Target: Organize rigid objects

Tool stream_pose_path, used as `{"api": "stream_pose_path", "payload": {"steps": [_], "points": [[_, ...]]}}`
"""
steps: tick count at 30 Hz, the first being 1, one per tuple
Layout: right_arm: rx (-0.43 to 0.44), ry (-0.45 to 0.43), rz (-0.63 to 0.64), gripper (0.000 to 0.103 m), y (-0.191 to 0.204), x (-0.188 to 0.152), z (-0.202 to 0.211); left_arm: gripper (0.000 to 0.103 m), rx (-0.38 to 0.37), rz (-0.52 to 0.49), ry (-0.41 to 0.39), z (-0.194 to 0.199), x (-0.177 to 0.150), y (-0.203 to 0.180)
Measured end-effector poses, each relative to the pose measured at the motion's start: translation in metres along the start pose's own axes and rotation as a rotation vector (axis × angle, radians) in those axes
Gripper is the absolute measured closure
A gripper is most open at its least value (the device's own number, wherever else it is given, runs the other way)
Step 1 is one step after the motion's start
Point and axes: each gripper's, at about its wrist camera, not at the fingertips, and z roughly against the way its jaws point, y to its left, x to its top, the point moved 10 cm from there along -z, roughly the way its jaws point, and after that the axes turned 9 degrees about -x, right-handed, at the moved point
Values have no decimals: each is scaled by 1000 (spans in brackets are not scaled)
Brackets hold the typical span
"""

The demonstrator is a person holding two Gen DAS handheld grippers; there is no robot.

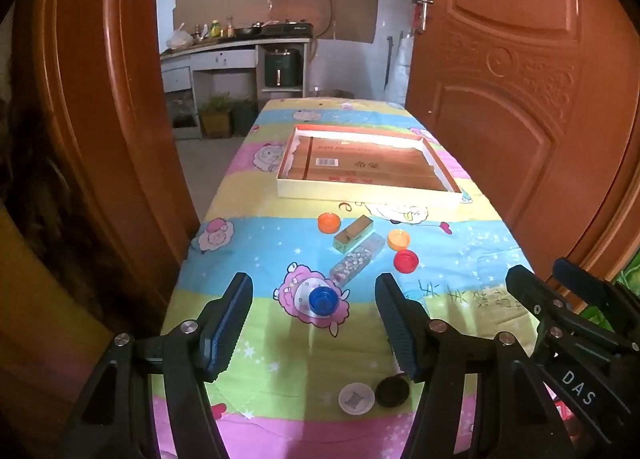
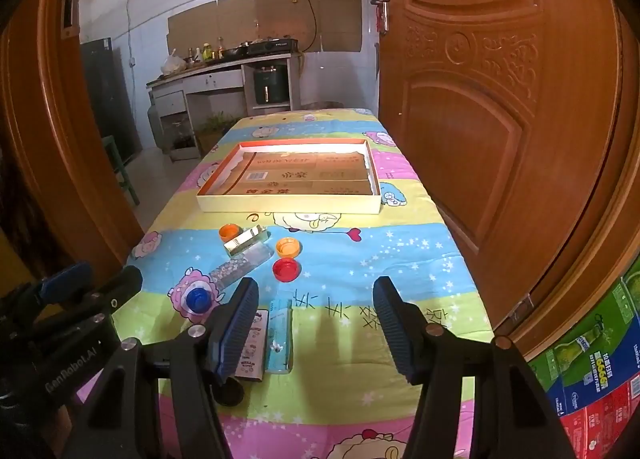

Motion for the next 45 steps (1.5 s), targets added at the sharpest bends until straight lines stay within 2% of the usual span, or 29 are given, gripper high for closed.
{"api": "stream_pose_path", "payload": {"steps": [45], "points": [[25,-18,-4,44,2,1,4,37,4,-3,-2,-1,-1,2]]}}
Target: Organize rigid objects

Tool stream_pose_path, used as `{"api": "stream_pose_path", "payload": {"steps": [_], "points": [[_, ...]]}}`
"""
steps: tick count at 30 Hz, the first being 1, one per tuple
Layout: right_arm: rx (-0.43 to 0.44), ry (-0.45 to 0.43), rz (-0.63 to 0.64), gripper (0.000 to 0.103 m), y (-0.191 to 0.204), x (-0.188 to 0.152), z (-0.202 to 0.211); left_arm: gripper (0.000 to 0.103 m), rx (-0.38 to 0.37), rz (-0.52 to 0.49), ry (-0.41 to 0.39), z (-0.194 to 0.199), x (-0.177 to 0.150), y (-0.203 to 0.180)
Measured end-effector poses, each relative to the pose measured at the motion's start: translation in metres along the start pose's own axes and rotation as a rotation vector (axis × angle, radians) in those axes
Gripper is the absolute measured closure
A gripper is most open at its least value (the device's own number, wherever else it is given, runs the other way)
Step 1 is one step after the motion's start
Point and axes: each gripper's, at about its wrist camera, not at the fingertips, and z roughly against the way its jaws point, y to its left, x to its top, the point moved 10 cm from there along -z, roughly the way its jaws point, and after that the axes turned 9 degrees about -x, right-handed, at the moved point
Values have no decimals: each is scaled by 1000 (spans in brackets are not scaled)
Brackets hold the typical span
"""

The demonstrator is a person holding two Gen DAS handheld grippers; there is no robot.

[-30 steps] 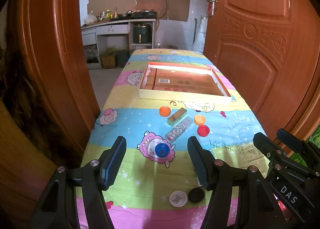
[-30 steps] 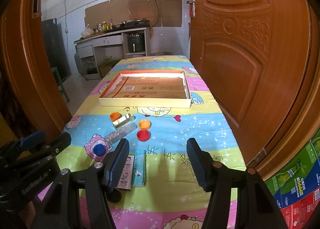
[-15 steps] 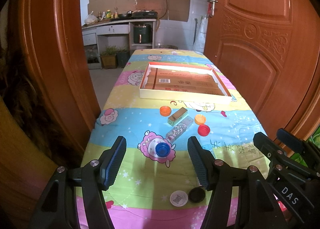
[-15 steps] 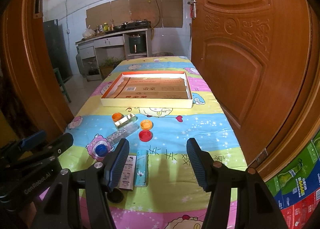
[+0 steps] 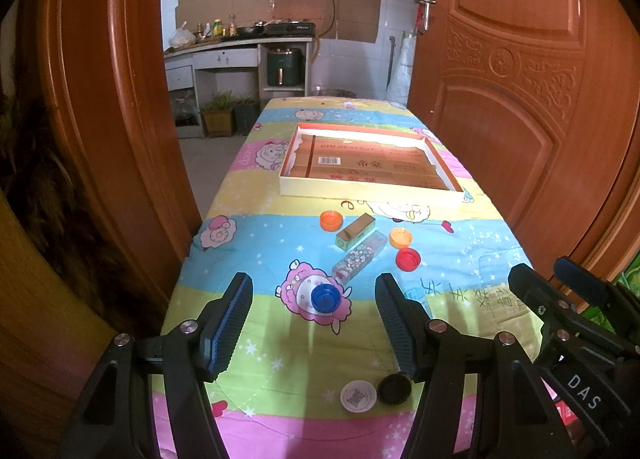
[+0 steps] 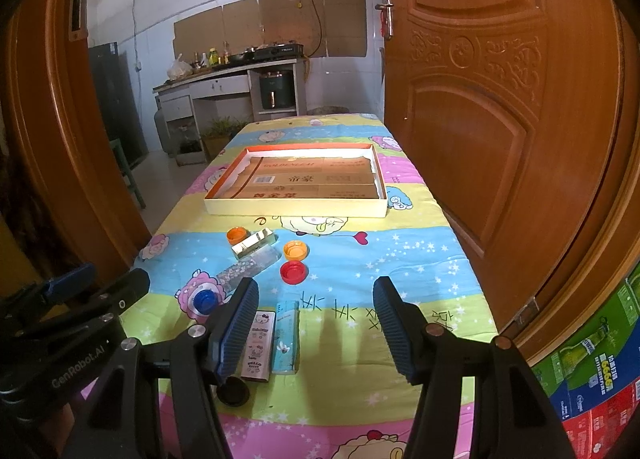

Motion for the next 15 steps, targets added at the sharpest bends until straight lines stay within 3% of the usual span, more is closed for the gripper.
{"api": "stream_pose_path", "payload": {"steps": [15], "points": [[-3,-8,-14,44,-8,-2,0,37,0,12,9,-5,-5,4]]}}
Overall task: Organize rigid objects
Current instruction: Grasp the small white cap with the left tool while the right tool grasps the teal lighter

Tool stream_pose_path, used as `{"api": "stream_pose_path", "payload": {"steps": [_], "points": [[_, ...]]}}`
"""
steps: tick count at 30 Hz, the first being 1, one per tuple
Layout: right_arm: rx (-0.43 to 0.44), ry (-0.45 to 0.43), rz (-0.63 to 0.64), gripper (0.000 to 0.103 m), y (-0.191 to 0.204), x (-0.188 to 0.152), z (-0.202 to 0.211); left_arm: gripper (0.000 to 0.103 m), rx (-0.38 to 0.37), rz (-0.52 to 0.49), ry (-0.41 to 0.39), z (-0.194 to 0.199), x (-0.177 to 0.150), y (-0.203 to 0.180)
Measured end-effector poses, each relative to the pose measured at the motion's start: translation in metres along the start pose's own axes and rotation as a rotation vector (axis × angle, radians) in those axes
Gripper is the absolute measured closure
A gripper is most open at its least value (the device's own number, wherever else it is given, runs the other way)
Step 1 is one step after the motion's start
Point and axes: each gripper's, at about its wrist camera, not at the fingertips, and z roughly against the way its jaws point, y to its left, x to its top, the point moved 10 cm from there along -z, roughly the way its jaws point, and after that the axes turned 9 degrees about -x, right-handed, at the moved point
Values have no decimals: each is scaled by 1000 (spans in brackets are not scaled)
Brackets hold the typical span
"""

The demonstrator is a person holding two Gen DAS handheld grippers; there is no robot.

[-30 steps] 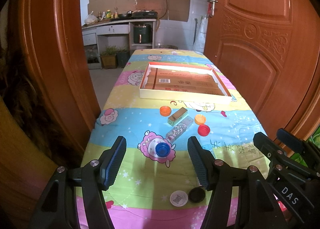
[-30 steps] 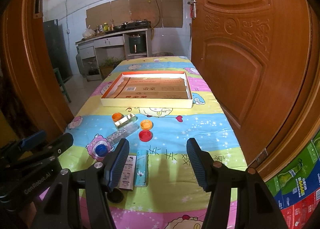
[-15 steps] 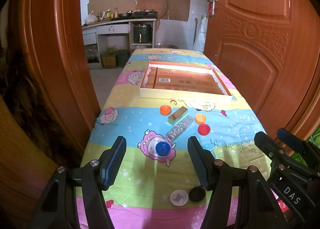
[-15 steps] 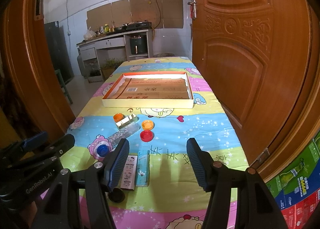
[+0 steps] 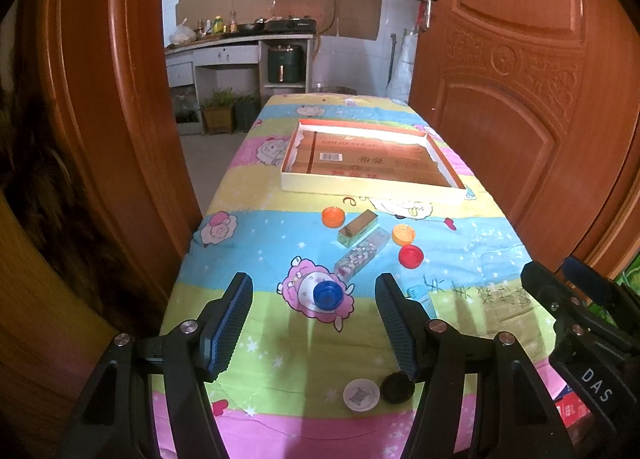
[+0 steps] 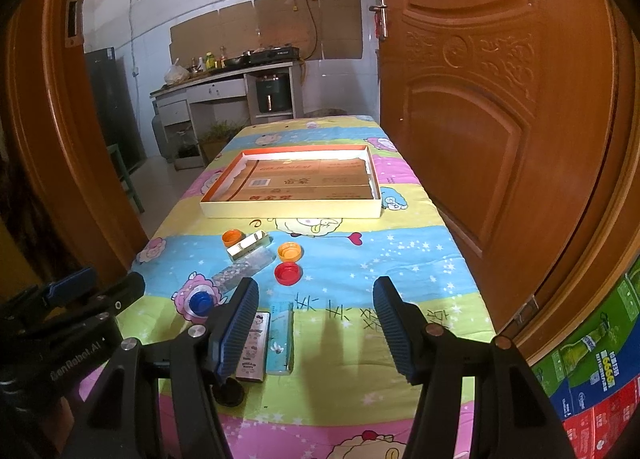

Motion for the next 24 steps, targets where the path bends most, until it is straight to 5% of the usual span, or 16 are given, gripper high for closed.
{"api": "stream_pose_path", "payload": {"steps": [14,24], "points": [[-16,72,9,44,-10,-31,-26,37,-25,8,54,-26,-17,10],[-23,116,23,44,-18,-46,-48,37,-112,-39,122,-54,-46,-33]]}}
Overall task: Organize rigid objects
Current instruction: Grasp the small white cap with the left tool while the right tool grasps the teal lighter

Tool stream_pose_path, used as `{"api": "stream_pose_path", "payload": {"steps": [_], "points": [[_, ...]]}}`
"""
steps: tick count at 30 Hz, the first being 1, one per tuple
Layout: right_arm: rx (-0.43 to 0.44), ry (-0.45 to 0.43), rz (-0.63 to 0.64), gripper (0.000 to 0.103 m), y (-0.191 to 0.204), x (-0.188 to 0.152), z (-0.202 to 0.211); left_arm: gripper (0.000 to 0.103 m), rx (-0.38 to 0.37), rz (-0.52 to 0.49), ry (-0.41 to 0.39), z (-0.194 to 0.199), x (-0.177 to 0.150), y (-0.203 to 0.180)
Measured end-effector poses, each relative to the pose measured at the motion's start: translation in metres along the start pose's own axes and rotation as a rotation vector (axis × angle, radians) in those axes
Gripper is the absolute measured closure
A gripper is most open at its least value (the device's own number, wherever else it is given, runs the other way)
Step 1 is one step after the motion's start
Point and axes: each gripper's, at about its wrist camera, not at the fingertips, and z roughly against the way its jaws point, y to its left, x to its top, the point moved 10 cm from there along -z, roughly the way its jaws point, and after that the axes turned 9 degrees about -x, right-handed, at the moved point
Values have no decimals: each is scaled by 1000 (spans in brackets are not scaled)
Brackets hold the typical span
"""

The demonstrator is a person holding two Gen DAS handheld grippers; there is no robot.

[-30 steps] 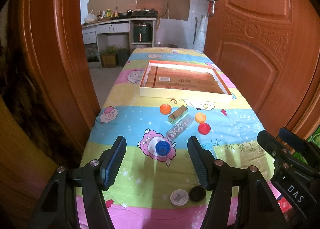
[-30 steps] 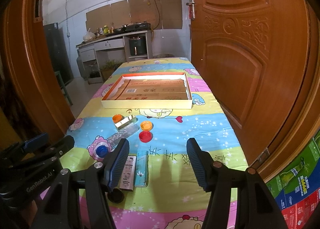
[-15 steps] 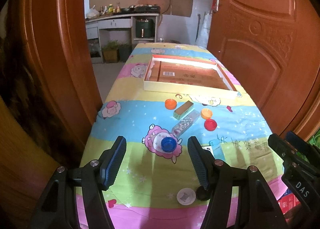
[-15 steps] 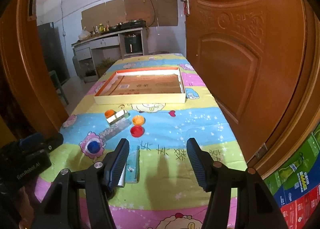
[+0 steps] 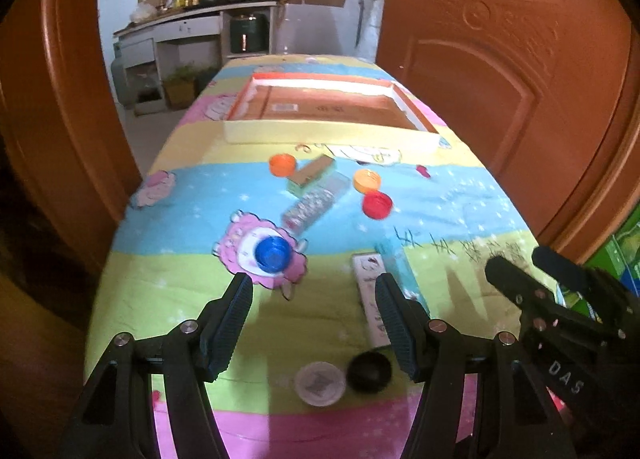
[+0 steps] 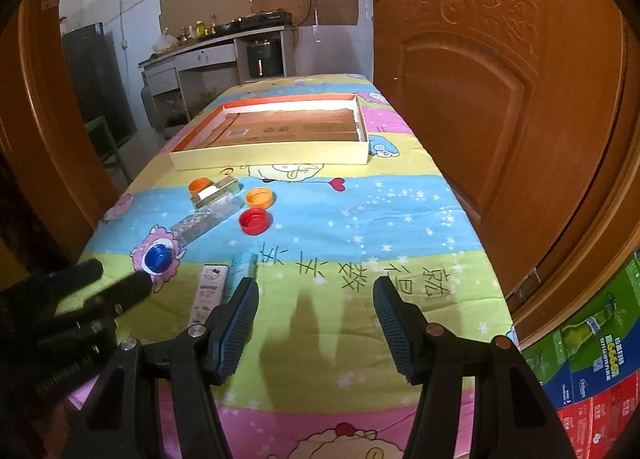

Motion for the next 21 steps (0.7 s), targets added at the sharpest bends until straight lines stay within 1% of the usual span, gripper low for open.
{"api": "stream_pose_path", "payload": {"steps": [3,6,9,14,17,21], "points": [[30,11,19,44,6,-3,-3,37,-5,-6,9,-1,-12,2],[58,17,36,44,15,-7,-5,37,17,-19,10,6,-26,11],[75,28,38,44,20,-9,-10,37,13,-25,11,16,-39,19],[84,40,43,44,27,-13,-12,37,-25,-63,11,22,-55,12],[81,40,46,44,28,-15,-11,37,-17,-101,11,20,-61,8],[79,48,42,44,26,-17,-12,38,-30,-101,39,9,-69,10]]}}
